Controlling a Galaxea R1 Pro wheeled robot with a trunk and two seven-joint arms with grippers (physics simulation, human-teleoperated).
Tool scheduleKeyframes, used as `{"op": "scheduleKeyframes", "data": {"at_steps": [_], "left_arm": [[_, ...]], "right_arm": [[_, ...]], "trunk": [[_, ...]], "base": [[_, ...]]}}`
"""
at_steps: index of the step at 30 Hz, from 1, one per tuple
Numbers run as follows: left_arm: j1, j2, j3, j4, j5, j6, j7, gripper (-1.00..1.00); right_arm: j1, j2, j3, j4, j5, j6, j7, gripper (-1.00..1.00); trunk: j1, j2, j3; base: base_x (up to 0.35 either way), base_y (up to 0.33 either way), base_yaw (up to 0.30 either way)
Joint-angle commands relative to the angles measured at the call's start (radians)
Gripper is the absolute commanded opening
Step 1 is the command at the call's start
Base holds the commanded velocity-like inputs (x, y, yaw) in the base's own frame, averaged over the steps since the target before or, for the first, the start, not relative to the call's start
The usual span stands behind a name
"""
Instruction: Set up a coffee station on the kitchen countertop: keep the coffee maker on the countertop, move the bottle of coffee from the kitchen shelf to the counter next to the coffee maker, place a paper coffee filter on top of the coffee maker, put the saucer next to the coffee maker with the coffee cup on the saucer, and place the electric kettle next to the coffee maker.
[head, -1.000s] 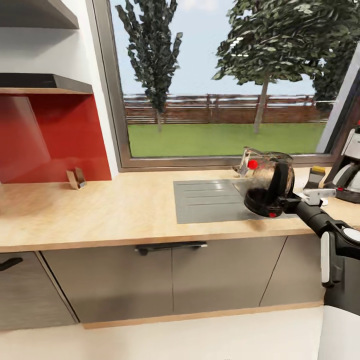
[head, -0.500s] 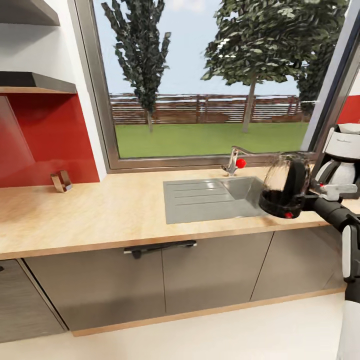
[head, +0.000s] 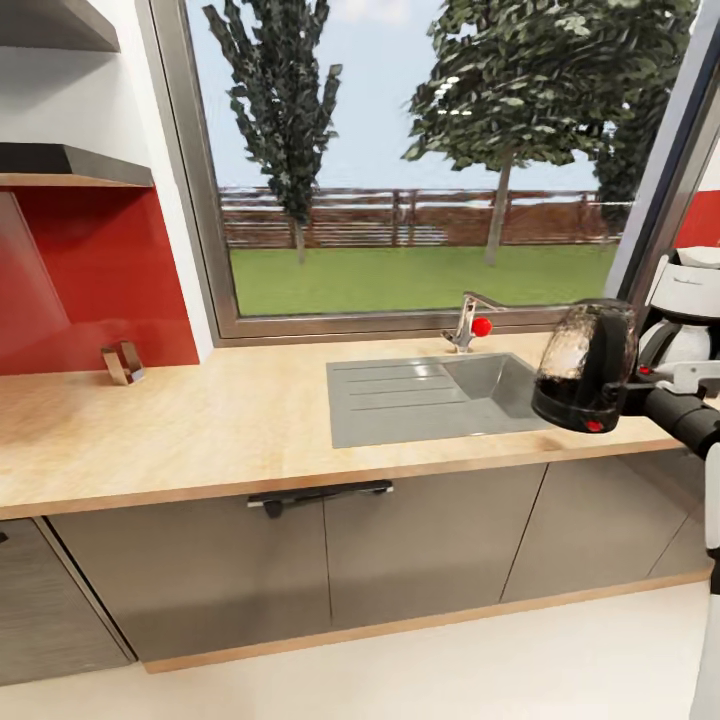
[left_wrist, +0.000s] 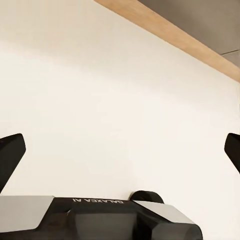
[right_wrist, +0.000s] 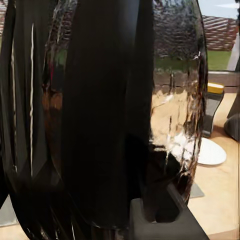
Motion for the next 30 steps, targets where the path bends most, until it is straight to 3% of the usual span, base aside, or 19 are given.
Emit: {"op": "scheduleKeyframes", "data": {"at_steps": [1,9,30], "left_arm": [[-0.001,0.0,-0.006,0.001,0.003,-0.007,-0.002,1.0],[-0.001,0.0,-0.006,0.001,0.003,-0.007,-0.002,1.0],[0.0,0.0,-0.007,0.0,0.003,-0.007,-0.002,1.0]], "right_arm": [[-0.001,-0.004,-0.001,-0.001,0.006,0.004,0.01,-1.0],[-0.002,-0.033,-0.001,-0.002,0.006,0.005,0.01,-1.0],[-0.002,-0.043,-0.001,-0.001,0.006,0.005,0.01,-1.0]], "trunk": [[0.0,-0.001,-0.001],[0.0,-0.001,-0.001],[0.0,-0.001,-0.001]], "base": [[0.0,0.0,0.0],[0.0,0.0,-0.076],[0.0,-0.036,-0.232]]}}
